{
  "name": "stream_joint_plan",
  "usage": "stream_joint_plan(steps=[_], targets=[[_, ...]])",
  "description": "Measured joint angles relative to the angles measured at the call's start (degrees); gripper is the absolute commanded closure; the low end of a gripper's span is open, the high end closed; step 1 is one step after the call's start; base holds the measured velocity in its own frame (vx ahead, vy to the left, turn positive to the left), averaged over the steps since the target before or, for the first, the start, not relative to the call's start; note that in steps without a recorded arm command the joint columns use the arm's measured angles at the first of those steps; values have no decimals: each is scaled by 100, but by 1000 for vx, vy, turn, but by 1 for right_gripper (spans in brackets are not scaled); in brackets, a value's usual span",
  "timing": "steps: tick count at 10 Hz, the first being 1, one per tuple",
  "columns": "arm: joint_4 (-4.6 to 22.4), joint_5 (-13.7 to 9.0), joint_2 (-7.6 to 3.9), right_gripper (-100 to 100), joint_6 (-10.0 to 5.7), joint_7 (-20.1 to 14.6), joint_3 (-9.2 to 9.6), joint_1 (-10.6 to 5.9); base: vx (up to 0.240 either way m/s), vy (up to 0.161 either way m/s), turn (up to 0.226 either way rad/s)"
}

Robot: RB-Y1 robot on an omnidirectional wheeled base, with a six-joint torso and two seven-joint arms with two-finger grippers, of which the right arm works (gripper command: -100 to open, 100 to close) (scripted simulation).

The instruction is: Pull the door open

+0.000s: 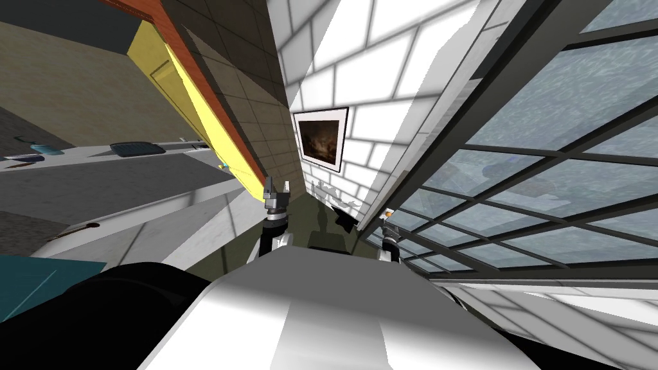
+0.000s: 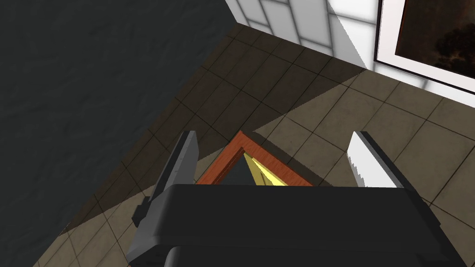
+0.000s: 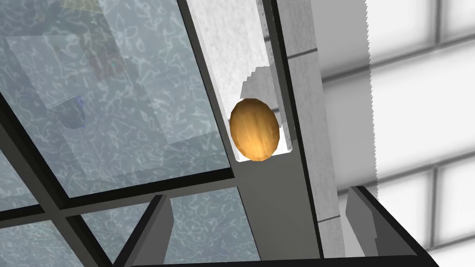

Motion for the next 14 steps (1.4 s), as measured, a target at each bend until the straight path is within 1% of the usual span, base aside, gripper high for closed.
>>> stream_joint_plan(steps=[1, 3, 4, 5, 6, 7, 9, 11, 14], targets=[[113, 62, -65, -100, -90, 130, 26, -7, -97, 28, 41], [-84, 185, -95, -100, -65, 375, 82, 159, -88, 32, 32], [-114, 234, -120, -100, -63, 481, 104, 200, -51, 14, 5], [16, 254, -162, -100, -128, 535, 111, 155, -63, 20, 36], [161, 295, -216, -100, -224, 620, 126, 118, -33, 11, 5], [177, 300, -222, -100, -247, 644, 128, 116, 96, -60, 15], [144, 287, -202, -100, -230, 666, 107, 129, 191, -87, 34], [194, 271, -202, -100, -251, 693, 84, 96, 163, -86, 33], [160, 244, -172, -100, -236, 744, 41, 101, 190, -119, 32]])
